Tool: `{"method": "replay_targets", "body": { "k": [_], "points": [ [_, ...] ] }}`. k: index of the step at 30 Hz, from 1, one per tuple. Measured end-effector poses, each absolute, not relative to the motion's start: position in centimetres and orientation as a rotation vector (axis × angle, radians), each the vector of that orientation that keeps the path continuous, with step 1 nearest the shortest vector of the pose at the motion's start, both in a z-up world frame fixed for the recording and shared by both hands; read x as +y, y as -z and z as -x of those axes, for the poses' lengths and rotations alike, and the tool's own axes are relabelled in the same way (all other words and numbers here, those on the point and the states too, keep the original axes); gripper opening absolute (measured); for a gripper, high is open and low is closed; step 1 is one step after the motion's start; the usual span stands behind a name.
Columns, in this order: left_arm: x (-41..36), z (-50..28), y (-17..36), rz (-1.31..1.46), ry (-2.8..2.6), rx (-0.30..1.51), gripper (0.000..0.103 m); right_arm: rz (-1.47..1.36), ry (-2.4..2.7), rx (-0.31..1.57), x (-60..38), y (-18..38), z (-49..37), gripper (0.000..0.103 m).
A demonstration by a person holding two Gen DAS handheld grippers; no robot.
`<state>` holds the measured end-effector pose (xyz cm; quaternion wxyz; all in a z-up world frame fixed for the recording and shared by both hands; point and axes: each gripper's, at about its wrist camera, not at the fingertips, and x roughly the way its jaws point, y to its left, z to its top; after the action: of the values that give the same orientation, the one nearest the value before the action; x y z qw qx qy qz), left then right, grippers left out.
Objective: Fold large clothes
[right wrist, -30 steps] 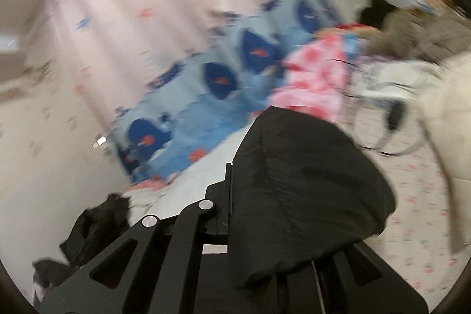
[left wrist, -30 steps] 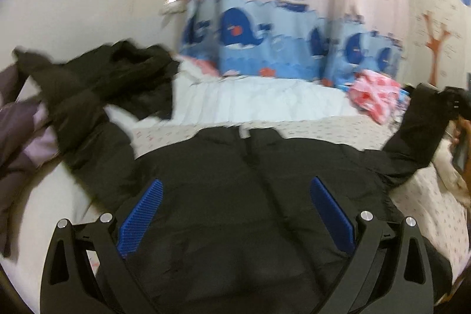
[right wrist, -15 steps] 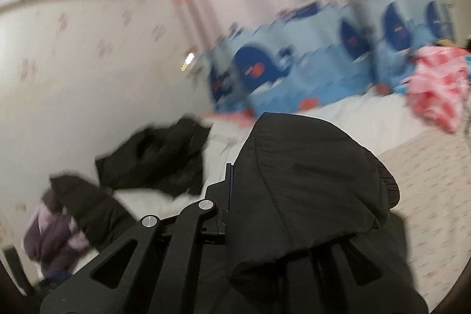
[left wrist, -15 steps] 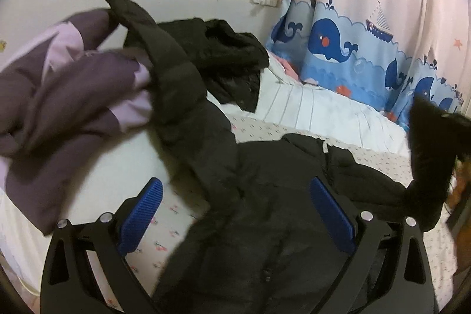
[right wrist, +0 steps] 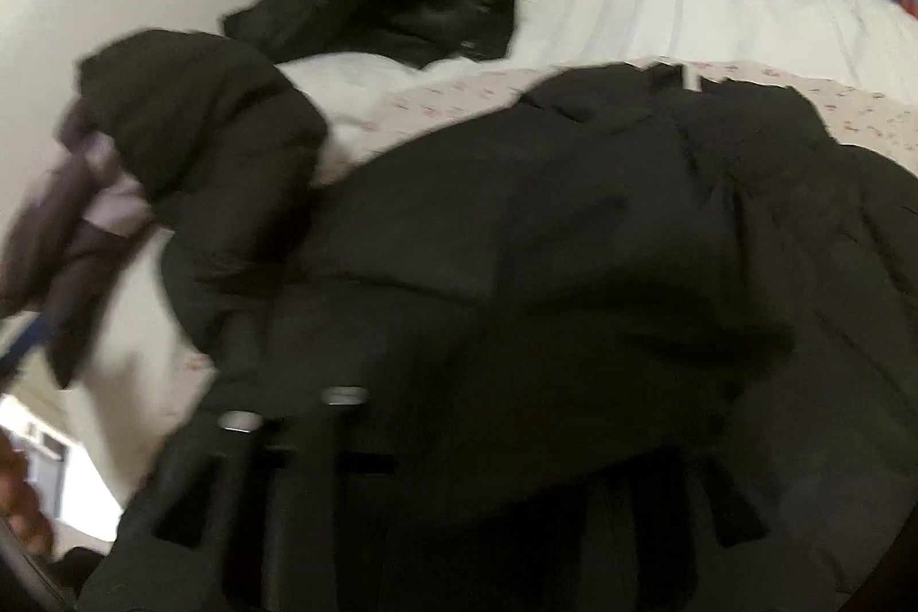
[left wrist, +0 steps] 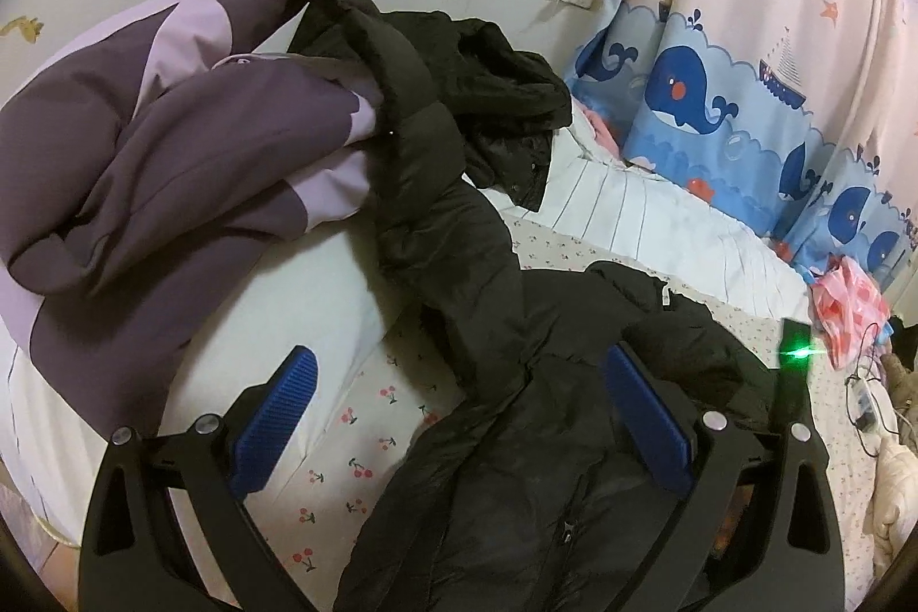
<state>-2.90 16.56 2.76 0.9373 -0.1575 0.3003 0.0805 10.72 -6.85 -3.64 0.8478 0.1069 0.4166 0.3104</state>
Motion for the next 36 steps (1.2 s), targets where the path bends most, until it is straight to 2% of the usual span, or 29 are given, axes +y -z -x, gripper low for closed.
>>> {"method": "replay_targets", "body": {
  "k": [1,4,11,14,16,19,21,23,25,28,30,33,36],
  "points": [
    [16.5,2.9,-2.8,0.32,-0.163,0.615,0.096,-0.227,-0.675,0.854,-6.9,2.9,-10.2,0.064],
    [16.2,2.9,-2.7,0.313,-0.154,0.618,0.096,-0.223,-0.659,0.815,-7.4,1.2,-10.5,0.071],
    [15.9,2.5,-2.5,0.309,-0.142,0.634,0.096,-0.445,-0.443,0.855,-10.5,1.8,-13.6,0.074],
    [16.1,2.5,-2.4,0.326,-0.135,0.64,0.096,-0.143,-0.531,0.859,-5.1,1.0,-13.1,0.074],
    [16.2,2.5,-2.4,0.323,-0.136,0.64,0.096,0.215,-0.632,0.919,0.8,2.0,-10.7,0.078],
    [16.3,2.5,-2.4,0.321,-0.135,0.647,0.096,0.458,-0.669,0.871,3.4,2.8,-6.8,0.078],
    [16.5,2.6,-2.5,0.326,-0.134,0.645,0.096,0.394,-0.664,0.816,1.7,1.7,-5.4,0.078],
    [16.7,2.8,-2.6,0.33,-0.137,0.641,0.096,0.176,-0.655,0.759,-2.5,-0.3,-5.0,0.079],
    [16.9,2.9,-2.6,0.337,-0.139,0.639,0.096,-0.064,-0.59,0.724,-8.0,-1.6,-5.7,0.087],
    [17.1,2.9,-2.5,0.351,-0.134,0.644,0.096,-0.268,-0.53,0.78,-12.4,-1.5,-8.0,0.089],
    [17.0,2.9,-2.4,0.356,-0.134,0.644,0.096,-0.242,-0.529,0.81,-12.6,-1.1,-8.0,0.089],
    [16.9,2.7,-2.3,0.345,-0.134,0.65,0.096,-0.047,-0.581,0.857,-8.4,0.5,-7.6,0.089],
    [16.5,2.3,-2.0,0.327,-0.134,0.664,0.096,0.068,-0.545,1.043,-3.9,5.3,-9.4,0.093]
  ]
}}
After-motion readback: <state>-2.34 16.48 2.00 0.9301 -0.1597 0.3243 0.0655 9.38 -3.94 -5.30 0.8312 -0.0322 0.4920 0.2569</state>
